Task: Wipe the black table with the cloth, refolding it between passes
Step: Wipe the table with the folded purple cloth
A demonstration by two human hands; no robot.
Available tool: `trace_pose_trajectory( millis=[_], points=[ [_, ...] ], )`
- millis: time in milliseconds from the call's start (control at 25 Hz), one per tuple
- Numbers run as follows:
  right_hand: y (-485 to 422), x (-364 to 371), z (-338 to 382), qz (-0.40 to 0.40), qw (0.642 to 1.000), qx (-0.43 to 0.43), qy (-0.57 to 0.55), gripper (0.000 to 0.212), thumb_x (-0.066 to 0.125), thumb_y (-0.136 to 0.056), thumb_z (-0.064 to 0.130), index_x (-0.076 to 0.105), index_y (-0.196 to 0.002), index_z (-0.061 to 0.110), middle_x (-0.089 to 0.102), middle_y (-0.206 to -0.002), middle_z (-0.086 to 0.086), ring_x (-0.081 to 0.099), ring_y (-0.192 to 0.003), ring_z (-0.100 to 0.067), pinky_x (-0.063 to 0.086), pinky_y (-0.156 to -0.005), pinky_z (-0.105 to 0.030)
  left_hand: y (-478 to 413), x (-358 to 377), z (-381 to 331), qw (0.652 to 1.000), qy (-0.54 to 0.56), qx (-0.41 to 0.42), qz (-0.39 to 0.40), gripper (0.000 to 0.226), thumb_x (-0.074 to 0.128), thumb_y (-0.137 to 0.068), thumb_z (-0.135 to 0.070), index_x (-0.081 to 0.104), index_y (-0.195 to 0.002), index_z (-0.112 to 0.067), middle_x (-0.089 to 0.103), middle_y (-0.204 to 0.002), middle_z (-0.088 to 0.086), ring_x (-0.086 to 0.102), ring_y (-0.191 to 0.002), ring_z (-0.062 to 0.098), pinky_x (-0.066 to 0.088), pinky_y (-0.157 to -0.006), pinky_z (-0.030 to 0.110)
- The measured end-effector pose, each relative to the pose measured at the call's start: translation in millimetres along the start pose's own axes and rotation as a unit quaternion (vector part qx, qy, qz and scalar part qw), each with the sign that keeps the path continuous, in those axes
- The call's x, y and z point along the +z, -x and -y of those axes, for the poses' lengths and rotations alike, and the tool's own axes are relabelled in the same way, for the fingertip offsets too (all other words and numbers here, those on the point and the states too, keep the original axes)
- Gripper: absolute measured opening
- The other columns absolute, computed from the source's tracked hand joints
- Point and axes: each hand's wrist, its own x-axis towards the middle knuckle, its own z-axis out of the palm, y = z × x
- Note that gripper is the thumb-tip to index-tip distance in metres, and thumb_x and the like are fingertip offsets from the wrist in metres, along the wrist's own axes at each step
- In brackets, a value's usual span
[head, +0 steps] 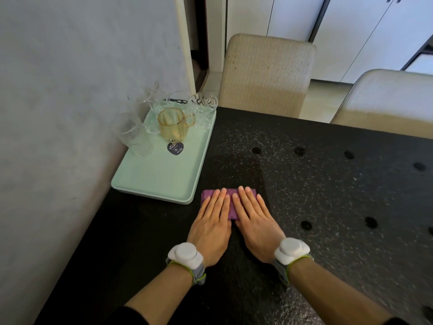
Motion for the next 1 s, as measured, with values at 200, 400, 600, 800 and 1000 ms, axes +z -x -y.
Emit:
trace_pose_trajectory(
  millis=[200, 400, 600, 800, 1000],
  points=[
    [-16, -2, -10, -0.01, 1.0, -0.002, -0.003, 0.063, 0.021, -0.106, 0.037, 0.005, -0.161, 0.01, 0.0, -0.169, -0.011, -0.007, -0.156, -0.027, 0.003, -0.126, -0.045, -22, -2, 1, 1.0, -0.005, -0.01, -0.006, 0.068, 0.023, -0.096, -0.033, 0.023, -0.156, -0.002, 0.021, -0.164, 0.017, 0.017, -0.153, 0.028, 0.016, -0.124, 0.044],
    [-52, -9, -36, -0.008, 1.0, 0.004, -0.006, 0.063, 0.02, -0.106, 0.037, 0.003, -0.161, 0.01, -0.002, -0.169, -0.01, -0.01, -0.155, -0.025, 0.002, -0.127, -0.044, -72, -5, 10, 1.0, 0.006, -0.007, -0.002, 0.069, 0.028, -0.094, -0.034, 0.031, -0.154, -0.001, 0.03, -0.162, 0.017, 0.025, -0.152, 0.029, 0.024, -0.123, 0.046],
    [-101, -17, -66, -0.009, 1.0, 0.026, -0.012, 0.063, 0.019, -0.106, 0.037, 0.002, -0.161, 0.011, -0.004, -0.169, -0.009, -0.011, -0.155, -0.024, 0.002, -0.127, -0.045, -134, -1, 23, 1.0, 0.021, -0.008, 0.008, 0.071, 0.028, -0.092, -0.037, 0.032, -0.154, -0.002, 0.032, -0.161, 0.016, 0.026, -0.151, 0.029, 0.027, -0.122, 0.048],
    [-148, -23, -95, -0.025, 0.999, 0.04, -0.005, 0.066, 0.009, -0.102, 0.041, 0.001, -0.161, 0.012, -0.003, -0.169, -0.008, -0.011, -0.155, -0.023, -0.007, -0.125, -0.039, -193, 2, 38, 1.0, 0.016, -0.006, -0.002, 0.076, 0.019, -0.09, -0.04, 0.025, -0.156, -0.004, 0.024, -0.164, 0.014, 0.018, -0.154, 0.027, 0.016, -0.126, 0.045],
    [-192, -28, -119, -0.033, 0.998, 0.048, -0.013, 0.068, 0.009, -0.1, 0.041, 0.001, -0.161, 0.012, -0.002, -0.17, -0.008, -0.009, -0.156, -0.023, -0.01, -0.125, -0.037, -242, -3, 51, 1.0, 0.024, -0.002, 0.002, 0.083, 0.004, -0.085, -0.045, 0.01, -0.159, -0.007, 0.009, -0.168, 0.009, 0.002, -0.156, 0.022, -0.004, -0.126, 0.038]
  ],
)
